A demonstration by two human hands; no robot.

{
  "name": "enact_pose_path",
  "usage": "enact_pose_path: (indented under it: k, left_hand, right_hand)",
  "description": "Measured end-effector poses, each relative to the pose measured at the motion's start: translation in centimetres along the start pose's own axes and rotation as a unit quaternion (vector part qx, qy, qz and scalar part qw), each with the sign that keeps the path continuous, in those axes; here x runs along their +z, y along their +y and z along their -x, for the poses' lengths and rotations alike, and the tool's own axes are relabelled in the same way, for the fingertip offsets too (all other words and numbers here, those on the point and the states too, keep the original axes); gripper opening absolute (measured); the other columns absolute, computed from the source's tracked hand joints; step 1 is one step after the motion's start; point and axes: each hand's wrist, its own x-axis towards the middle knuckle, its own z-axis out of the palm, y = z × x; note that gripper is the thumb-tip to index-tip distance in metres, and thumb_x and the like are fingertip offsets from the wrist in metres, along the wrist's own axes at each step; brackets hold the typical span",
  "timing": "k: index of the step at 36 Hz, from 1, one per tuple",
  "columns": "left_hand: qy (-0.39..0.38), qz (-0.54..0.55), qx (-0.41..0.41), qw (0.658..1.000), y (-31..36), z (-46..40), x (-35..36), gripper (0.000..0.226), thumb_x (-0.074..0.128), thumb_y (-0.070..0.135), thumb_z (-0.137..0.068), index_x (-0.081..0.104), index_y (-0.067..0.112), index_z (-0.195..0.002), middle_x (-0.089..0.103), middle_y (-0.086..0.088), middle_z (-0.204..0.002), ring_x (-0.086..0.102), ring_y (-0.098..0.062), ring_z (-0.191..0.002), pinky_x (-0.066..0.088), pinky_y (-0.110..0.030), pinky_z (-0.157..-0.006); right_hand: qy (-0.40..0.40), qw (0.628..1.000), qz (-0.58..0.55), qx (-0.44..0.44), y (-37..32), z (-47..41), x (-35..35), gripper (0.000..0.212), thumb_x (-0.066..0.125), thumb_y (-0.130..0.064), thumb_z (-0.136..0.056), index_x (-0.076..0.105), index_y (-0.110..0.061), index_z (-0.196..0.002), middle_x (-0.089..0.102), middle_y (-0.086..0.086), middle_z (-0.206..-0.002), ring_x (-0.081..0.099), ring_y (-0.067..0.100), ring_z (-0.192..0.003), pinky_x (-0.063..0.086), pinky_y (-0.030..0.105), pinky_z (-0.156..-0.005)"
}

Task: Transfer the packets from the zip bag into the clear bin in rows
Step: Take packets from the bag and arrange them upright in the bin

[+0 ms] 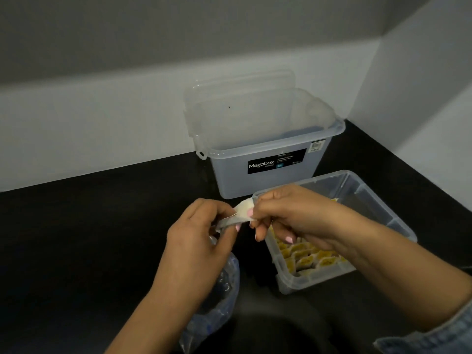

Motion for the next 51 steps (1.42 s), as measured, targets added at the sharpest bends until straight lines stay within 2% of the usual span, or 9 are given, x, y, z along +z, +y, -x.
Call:
enact_pose_path:
  k: [5, 9, 13, 16, 27, 34, 41, 47, 51]
  left_hand:
    - [-0.022, 0.052, -0.041, 0.998, 0.7, -0.7, 1.4, 0.020, 0.066, 0.019, -0.081, 0.061, 0.037, -0.088, 0.061, 0.015, -0.082, 0.059, -0.002, -0.083, 0.047, -0.010, -0.069]
    - [-0.040, 0.090, -0.063, 0.993, 1.3, -1.1, 2.6, 0.013, 0.070, 0.023, -0.080, 0.070, 0.029, -0.092, 0.062, 0.014, -0.087, 0.060, -0.001, -0.085, 0.045, -0.007, -0.068]
    - [-0.097, 0.120, -0.096, 0.983, 2.1, -1.3, 3.9, 0.015, 0.070, 0.031, -0.077, 0.071, 0.038, -0.091, 0.064, 0.015, -0.087, 0.062, -0.001, -0.084, 0.051, -0.014, -0.070]
    - [-0.137, 0.121, -0.108, 0.977, 2.6, -1.5, 4.4, 0.019, 0.067, 0.035, -0.077, 0.067, 0.043, -0.095, 0.063, 0.017, -0.089, 0.061, 0.003, -0.086, 0.052, -0.015, -0.071]
    - [-0.186, -0.020, -0.113, 0.976, 1.8, -1.9, 5.3, 0.039, 0.069, 0.031, -0.079, 0.056, 0.045, -0.113, 0.043, 0.030, -0.112, 0.043, 0.005, -0.114, 0.043, -0.025, -0.100]
    - [-0.195, -0.029, -0.124, 0.973, 1.7, -1.8, 5.8, 0.039, 0.070, 0.030, -0.079, 0.056, 0.046, -0.113, 0.041, 0.031, -0.114, 0.041, 0.005, -0.116, 0.041, -0.024, -0.101]
    - [-0.197, -0.035, -0.127, 0.971, 2.0, -1.6, 5.8, 0.039, 0.069, 0.030, -0.081, 0.055, 0.045, -0.114, 0.039, 0.032, -0.111, 0.040, 0.006, -0.116, 0.040, -0.021, -0.101]
    - [-0.204, -0.038, -0.128, 0.970, 2.0, -1.5, 5.7, 0.040, 0.067, 0.031, -0.082, 0.054, 0.044, -0.117, 0.037, 0.031, -0.112, 0.038, 0.007, -0.116, 0.037, -0.017, -0.100]
    - [-0.205, -0.042, -0.123, 0.970, 2.0, -1.3, 5.6, 0.040, 0.067, 0.031, -0.082, 0.053, 0.044, -0.118, 0.037, 0.031, -0.114, 0.037, 0.007, -0.117, 0.036, -0.017, -0.101]
  right_hand:
    - [0.054, 0.995, 0.075, -0.036, 0.7, 1.1, -2.2, 0.031, 0.071, -0.043, -0.076, 0.061, -0.017, -0.090, 0.068, 0.001, -0.074, 0.047, 0.009, -0.046, 0.040, 0.025, -0.051]
    - [0.100, 0.968, 0.206, -0.101, 1.9, 1.7, -3.8, 0.042, 0.081, -0.037, -0.067, 0.058, -0.036, -0.102, 0.063, -0.010, -0.093, 0.056, -0.010, -0.063, 0.043, 0.014, -0.061]
    - [0.107, 0.955, 0.241, -0.134, 2.5, 1.9, -4.6, 0.009, 0.074, -0.028, -0.078, 0.069, -0.033, -0.082, 0.065, -0.015, -0.077, 0.054, -0.015, -0.064, 0.038, 0.011, -0.055]
    - [0.109, 0.953, 0.253, -0.128, 3.1, 1.6, -5.7, 0.009, 0.073, -0.028, -0.078, 0.068, -0.036, -0.075, 0.066, -0.018, -0.073, 0.056, -0.014, -0.068, 0.040, 0.010, -0.056]
    - [-0.035, 0.927, 0.373, -0.013, 6.2, 0.4, -8.1, 0.007, 0.076, -0.028, -0.078, 0.069, -0.031, -0.079, 0.069, -0.012, -0.072, 0.062, -0.005, -0.068, 0.052, 0.016, -0.068]
    - [-0.083, 0.888, 0.452, -0.033, 7.4, -0.9, -6.2, 0.011, 0.073, -0.033, -0.080, 0.071, -0.029, -0.090, 0.057, -0.018, -0.063, 0.054, -0.004, -0.065, 0.049, 0.019, -0.071]
    - [-0.116, 0.829, 0.542, -0.067, 7.7, -2.0, -4.3, 0.019, 0.068, -0.029, -0.082, 0.071, -0.026, -0.101, 0.069, -0.008, -0.099, 0.059, 0.011, -0.093, 0.042, 0.023, -0.070]
    - [-0.106, 0.807, 0.575, -0.082, 8.3, -3.1, -3.6, 0.018, 0.065, -0.022, -0.082, 0.073, -0.022, -0.098, 0.069, 0.001, -0.098, 0.063, 0.019, -0.090, 0.051, 0.027, -0.074]
    - [-0.107, 0.791, 0.594, -0.096, 8.6, -3.5, -3.1, 0.019, 0.063, -0.019, -0.083, 0.069, -0.016, -0.100, 0.067, 0.004, -0.101, 0.062, 0.022, -0.091, 0.041, 0.024, -0.065]
